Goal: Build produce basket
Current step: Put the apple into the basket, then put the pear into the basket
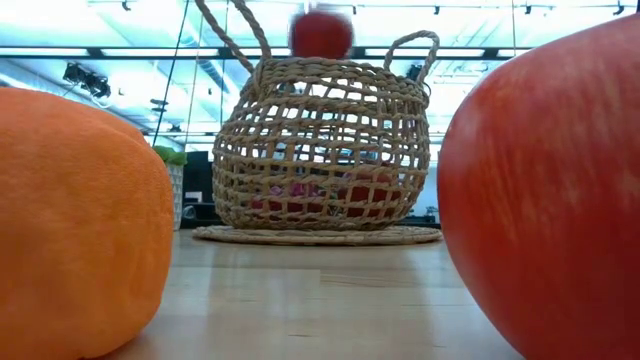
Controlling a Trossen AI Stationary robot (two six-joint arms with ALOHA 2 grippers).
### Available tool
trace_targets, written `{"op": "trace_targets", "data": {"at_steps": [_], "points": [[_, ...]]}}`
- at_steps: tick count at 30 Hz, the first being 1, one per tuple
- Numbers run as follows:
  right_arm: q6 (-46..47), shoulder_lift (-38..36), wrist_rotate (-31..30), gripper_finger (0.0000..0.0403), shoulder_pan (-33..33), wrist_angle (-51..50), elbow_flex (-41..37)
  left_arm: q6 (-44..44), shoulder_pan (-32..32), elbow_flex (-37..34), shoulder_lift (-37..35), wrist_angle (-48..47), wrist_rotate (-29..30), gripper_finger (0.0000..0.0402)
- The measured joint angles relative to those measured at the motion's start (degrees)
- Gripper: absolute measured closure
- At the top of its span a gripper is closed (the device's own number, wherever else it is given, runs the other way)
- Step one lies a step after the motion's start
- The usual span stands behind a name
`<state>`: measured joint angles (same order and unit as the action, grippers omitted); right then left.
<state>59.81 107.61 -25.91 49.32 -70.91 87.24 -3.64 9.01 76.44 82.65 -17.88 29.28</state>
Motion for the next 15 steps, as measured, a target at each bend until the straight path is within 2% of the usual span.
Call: {"op": "trace_targets", "data": {"at_steps": [9, 15], "points": [[0.0, 0.0, 0.0, 0.0144, 0.0, 0.2, 0.0, 0.1, -1.3, 0.0, 0.0, -1.0, 0.0, 0.0305], [0.0, 0.0, 0.0, 0.0144, 0.0, 0.2, 0.0, 1.4, 2.8, 0.0, -1.4, -1.5, -1.0, 0.0296]]}}
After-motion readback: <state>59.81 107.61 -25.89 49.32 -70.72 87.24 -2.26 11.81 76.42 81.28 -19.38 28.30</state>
